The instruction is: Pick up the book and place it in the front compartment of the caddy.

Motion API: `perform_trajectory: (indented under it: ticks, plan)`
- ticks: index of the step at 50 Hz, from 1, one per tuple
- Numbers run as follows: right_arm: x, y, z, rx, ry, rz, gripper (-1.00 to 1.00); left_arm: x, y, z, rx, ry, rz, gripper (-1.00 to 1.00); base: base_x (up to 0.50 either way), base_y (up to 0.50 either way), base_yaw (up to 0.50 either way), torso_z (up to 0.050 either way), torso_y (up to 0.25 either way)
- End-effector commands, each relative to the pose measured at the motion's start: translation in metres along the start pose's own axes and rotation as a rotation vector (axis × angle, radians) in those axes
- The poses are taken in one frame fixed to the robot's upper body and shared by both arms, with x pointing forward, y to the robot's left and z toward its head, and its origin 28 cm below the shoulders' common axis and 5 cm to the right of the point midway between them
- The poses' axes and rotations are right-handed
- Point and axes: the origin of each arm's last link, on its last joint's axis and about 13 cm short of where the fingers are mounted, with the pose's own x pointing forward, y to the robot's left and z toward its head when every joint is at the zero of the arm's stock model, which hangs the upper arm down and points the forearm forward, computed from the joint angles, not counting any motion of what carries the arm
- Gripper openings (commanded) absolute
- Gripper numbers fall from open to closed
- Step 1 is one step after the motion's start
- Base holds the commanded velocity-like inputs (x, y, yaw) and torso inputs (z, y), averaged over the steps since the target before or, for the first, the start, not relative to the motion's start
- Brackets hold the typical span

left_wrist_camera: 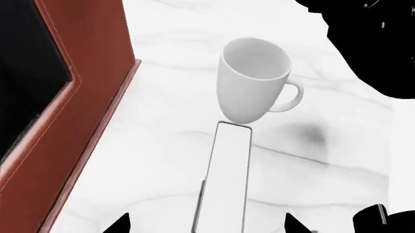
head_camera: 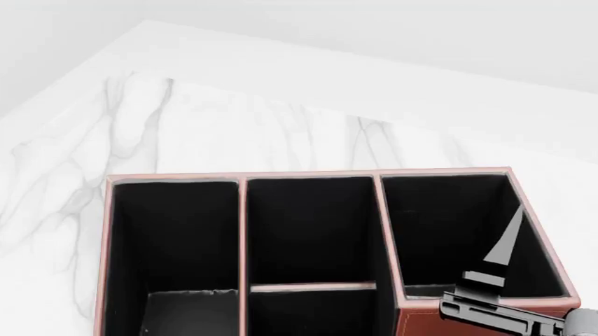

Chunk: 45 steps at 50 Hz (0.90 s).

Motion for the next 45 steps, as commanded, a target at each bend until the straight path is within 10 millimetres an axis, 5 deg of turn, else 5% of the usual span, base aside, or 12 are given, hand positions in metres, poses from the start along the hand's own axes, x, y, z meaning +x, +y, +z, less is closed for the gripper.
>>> perform_trajectory:
  ticks: [1,31,32,45]
  plan:
    - [-0.001,0.000,-0.002,-0.001,0.000,0.001,1.00,0.005,0.008,-0.006,0.038,0.053,-0.022,1.00,0.00,0.00,0.00,0.000,0.000]
    - [0.001,0.001,-0.001,-0.005,-0.001,0.007,1.00,0.034,0.022,-0.032,0.035,0.071,0.018,1.00,0.00,0.00,0.00,0.000,0.000]
    - [0.001,0.001,-0.001,-0.006,-0.001,0.008,1.00,0.036,0.022,-0.034,0.035,0.072,0.022,-1.00,0.00,0.00,0.00,0.000,0.000]
    - [0.001,0.001,-0.001,-0.011,-0.007,0.004,1.00,0.038,0.022,-0.035,0.049,0.037,0.057,-1.00,0.00,0.00,0.00,0.000,0.000]
